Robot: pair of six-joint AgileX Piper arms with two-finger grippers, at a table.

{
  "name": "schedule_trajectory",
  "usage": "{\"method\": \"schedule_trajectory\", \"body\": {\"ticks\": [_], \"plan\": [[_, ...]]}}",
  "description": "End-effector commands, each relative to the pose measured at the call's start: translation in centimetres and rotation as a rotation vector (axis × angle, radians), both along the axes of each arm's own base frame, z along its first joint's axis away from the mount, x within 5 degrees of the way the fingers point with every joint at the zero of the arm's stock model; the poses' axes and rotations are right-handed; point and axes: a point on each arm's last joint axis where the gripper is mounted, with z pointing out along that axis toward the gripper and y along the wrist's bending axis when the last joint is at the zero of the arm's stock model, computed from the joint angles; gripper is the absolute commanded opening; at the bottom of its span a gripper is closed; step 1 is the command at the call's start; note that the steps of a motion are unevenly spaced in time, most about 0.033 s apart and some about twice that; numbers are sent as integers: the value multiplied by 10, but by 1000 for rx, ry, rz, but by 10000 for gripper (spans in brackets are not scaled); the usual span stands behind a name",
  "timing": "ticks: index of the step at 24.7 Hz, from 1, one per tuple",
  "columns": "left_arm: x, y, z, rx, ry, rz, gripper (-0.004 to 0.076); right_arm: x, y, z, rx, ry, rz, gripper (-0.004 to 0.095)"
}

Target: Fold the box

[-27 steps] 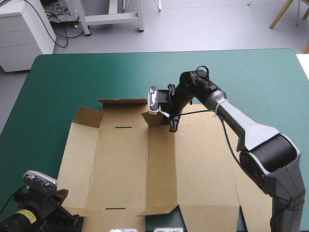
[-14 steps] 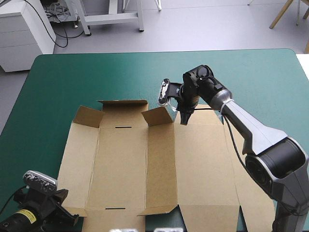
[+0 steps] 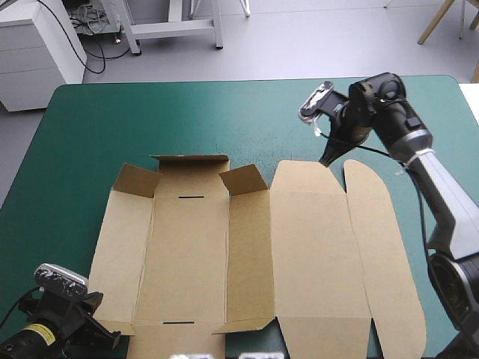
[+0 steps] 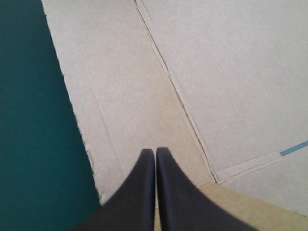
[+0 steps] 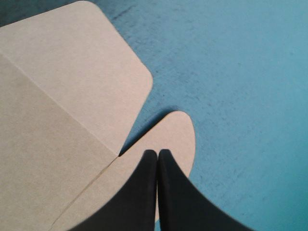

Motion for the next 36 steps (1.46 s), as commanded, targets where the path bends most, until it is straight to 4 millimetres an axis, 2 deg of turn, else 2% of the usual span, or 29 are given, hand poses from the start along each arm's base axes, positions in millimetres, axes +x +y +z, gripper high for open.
{"method": "schedule_trajectory", "body": {"ticks": [1,3,6,9,11,16,24,28,36], "plan": [[5,-2,8,-23,-52,5,-10,-21,-35,42,114,-119,-131,-19],[5,-2,8,-23,-52,5,-10,-38,-64,48,185,-118,-250,-19],[5,-2,8,-23,-52,5,-10,-67,-95,36,211,-76,-392,-19],[5,-2,8,-23,-52,5,-10,-107,-111,17,236,-28,-489,-19],[5,-2,8,-22,-50,5,-10,-132,-107,-4,288,25,-516,-19],[5,-2,8,-26,-49,4,-10,-171,-98,-33,372,54,-522,-19],[5,-2,8,-15,-52,-7,-10,-215,-87,-80,493,28,-537,-19],[5,-2,8,-18,-52,-4,-10,-230,-85,-87,538,-29,-536,-19],[5,-2,8,-20,-51,-2,-10,-252,-84,-83,585,-208,-514,-19]]}}
